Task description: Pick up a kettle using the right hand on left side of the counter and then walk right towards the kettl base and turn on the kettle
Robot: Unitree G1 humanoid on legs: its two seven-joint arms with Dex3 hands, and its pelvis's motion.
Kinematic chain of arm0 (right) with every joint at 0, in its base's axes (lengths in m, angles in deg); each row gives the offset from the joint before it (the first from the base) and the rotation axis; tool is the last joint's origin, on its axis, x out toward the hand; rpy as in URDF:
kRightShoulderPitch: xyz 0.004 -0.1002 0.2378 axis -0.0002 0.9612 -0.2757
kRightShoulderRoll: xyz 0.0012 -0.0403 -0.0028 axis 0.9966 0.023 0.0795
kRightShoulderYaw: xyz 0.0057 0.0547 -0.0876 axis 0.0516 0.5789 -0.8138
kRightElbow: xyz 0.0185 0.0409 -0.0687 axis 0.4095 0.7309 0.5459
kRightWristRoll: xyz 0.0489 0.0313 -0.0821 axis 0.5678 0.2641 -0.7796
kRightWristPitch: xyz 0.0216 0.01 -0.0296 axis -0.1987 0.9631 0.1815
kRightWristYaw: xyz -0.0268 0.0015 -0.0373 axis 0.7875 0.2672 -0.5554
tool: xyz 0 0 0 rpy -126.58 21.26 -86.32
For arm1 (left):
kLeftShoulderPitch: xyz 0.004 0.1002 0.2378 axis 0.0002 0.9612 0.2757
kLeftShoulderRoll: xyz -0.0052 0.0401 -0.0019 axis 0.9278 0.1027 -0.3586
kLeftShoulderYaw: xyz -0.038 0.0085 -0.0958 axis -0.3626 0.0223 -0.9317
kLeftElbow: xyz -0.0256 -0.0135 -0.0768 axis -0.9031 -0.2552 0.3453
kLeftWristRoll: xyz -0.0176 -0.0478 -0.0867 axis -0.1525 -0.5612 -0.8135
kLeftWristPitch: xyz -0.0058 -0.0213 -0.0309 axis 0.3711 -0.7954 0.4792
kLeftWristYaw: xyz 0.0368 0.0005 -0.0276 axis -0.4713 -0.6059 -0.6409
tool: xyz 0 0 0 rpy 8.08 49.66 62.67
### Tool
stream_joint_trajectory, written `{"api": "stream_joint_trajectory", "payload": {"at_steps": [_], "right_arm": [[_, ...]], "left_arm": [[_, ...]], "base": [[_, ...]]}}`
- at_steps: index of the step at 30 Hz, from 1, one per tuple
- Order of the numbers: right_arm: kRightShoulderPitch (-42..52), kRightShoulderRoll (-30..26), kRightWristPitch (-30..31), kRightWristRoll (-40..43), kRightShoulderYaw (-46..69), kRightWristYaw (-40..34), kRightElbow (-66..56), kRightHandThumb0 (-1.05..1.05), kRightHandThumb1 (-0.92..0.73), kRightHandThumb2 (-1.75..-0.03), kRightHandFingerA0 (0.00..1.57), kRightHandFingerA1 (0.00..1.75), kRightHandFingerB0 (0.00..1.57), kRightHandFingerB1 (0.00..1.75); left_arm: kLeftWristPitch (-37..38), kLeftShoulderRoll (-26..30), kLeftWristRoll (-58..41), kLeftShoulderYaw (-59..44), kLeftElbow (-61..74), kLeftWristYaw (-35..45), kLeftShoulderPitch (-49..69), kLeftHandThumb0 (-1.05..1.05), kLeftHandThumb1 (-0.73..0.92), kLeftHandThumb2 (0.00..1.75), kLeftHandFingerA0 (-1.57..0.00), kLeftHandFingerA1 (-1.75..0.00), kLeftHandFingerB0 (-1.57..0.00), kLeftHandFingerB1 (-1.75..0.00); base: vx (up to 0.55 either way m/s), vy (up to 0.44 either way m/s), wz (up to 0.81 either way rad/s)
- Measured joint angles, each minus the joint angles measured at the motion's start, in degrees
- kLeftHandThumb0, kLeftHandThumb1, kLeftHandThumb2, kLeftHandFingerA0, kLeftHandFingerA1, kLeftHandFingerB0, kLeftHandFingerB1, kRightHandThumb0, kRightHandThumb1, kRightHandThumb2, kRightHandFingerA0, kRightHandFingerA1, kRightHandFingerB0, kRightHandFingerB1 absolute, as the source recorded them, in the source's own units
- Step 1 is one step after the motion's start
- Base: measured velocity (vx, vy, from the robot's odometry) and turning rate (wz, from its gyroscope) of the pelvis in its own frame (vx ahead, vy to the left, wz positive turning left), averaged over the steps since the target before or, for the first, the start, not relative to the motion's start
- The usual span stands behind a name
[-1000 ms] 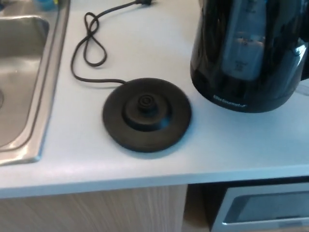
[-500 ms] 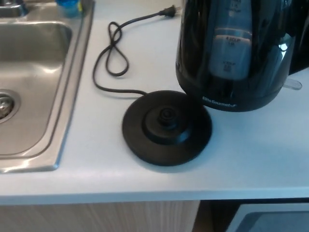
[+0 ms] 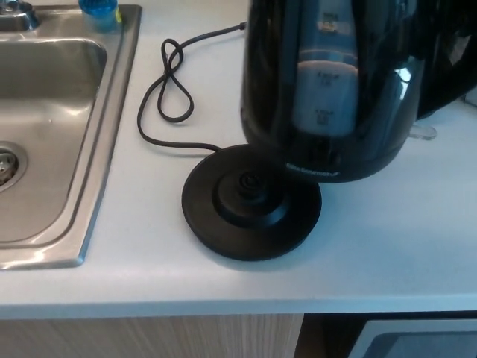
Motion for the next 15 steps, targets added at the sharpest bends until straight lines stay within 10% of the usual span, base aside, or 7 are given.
{"api": "stream_joint_trajectory", "payload": {"at_steps": [15], "right_arm": [[0.12, 5.89, -0.70, -3.58, -6.05, 1.72, 2.96, -0.21, -0.58, -1.24, 1.00, 1.75, 0.70, 1.73]], "left_arm": [[0.00, 0.54, 0.13, 0.84, -0.18, -0.21, 0.43, 0.34, 0.58, 1.21, -0.93, -1.05, -0.79, -0.93]], "base": [[0.00, 0.000, 0.00]]}}
